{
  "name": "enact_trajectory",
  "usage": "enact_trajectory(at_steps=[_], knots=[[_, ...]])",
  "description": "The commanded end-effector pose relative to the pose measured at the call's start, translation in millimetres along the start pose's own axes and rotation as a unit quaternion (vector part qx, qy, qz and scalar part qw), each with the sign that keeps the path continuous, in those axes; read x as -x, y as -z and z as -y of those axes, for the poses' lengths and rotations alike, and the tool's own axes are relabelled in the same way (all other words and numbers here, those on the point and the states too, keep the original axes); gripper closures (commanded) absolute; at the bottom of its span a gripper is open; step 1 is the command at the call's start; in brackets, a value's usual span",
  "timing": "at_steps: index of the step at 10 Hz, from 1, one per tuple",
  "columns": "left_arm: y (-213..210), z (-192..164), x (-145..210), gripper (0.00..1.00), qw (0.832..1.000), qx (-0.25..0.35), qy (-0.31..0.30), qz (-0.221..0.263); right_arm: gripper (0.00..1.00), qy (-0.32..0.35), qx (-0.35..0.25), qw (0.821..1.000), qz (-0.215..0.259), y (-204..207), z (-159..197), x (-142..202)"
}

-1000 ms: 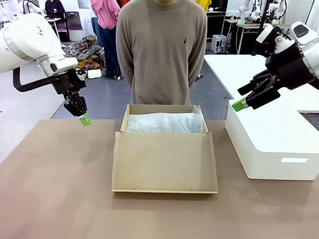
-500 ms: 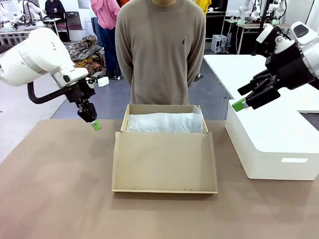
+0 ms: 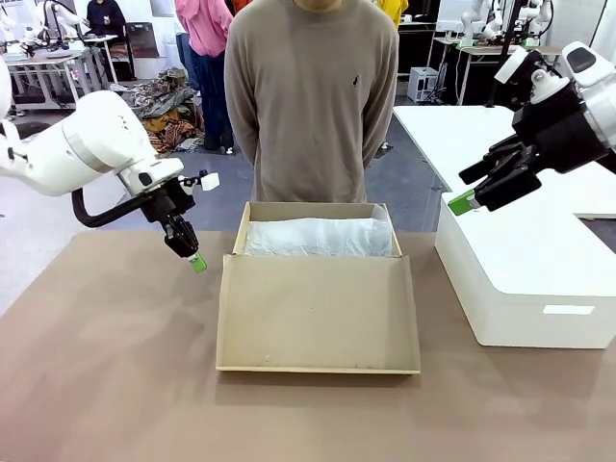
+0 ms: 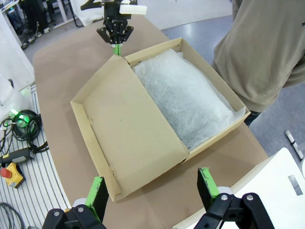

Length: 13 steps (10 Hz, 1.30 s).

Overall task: Pack the shoes into the box.
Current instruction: Close the Shoes Box.

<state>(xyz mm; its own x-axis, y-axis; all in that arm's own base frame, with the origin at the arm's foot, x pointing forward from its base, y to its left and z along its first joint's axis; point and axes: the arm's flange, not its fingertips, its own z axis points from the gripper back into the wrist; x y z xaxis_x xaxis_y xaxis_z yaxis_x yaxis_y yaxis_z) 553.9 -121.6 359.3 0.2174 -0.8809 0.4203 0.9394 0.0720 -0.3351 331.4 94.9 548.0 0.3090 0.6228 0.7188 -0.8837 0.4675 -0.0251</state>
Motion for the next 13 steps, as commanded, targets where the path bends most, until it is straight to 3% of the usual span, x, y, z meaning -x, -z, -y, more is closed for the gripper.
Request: enact_trajectory(at_steps=[1,13], knots=[[12.5,-3.2,5.7,1.0,0.999,0.025,0.002,0.031,0.0,-0.008,-0.008,1.0,0.012,1.4,3.0,-0.6],[75.7,2.8,-2.1,1.0,0.993,0.095,0.004,0.066,0.0,-0.008,-0.008,1.0,0.012,1.4,3.0,-0.6]])
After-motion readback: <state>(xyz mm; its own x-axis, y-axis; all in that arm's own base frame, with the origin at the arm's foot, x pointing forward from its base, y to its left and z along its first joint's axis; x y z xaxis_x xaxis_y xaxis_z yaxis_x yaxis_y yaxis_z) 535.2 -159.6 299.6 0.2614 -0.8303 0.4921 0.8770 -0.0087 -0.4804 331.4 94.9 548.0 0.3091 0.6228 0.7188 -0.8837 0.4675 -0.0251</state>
